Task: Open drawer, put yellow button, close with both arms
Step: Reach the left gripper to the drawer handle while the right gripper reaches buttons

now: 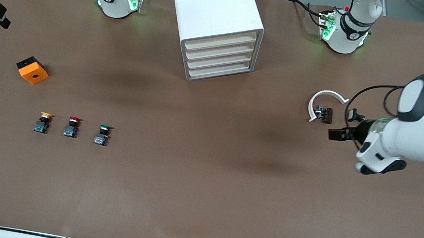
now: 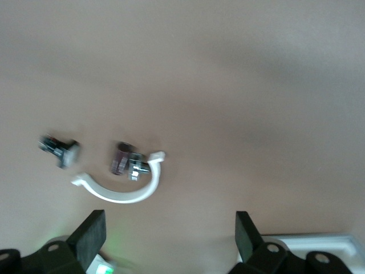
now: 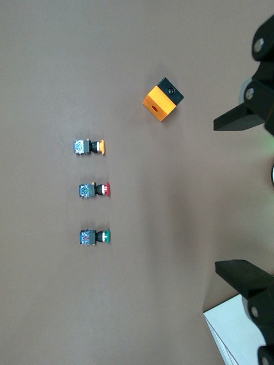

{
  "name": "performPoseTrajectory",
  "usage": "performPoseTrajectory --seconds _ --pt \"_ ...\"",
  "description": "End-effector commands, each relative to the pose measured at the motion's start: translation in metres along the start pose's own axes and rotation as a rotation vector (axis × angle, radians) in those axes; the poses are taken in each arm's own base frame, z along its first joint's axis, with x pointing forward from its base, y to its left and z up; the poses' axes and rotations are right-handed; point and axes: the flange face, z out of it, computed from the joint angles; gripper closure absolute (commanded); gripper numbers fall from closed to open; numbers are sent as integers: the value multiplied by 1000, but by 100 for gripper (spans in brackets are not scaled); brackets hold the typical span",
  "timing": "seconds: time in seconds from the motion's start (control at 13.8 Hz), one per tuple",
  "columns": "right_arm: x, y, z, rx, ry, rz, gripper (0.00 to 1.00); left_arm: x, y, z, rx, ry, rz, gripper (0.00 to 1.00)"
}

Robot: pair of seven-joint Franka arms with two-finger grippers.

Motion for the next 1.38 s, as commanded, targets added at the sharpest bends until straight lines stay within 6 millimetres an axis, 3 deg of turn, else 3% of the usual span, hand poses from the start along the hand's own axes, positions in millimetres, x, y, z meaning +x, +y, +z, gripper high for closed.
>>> performPoseTrajectory --seconds 0.0,0.07,0.14,0.36,0.43,0.58,0.8,0.94,1.3 --pt "3 4 -5 1 3 16 0 0 49 28 20 -42 -196 0" --pt "5 5 -2 0 -1 25 0 -8 69 41 42 -50 -266 0" --pt "15 5 14 -3 -33 21 0 -14 83 56 64 -59 -333 0" --pt "61 3 88 -25 -168 12 0 -39 128 102 128 -105 -588 0" --pt "66 6 89 -34 -159 13 0 -47 139 114 131 -158 -728 0" --pt "78 11 107 -57 -180 18 0 -53 149 130 159 -232 -933 0" --pt "94 7 131 -73 -122 10 0 -108 180 170 328 -277 -927 0" --pt "104 11 167 -74 -65 16 0 -121 189 186 392 -331 -1020 0" --pt "121 33 301 -79 67 35 0 -154 216 205 485 -527 -1217 0"
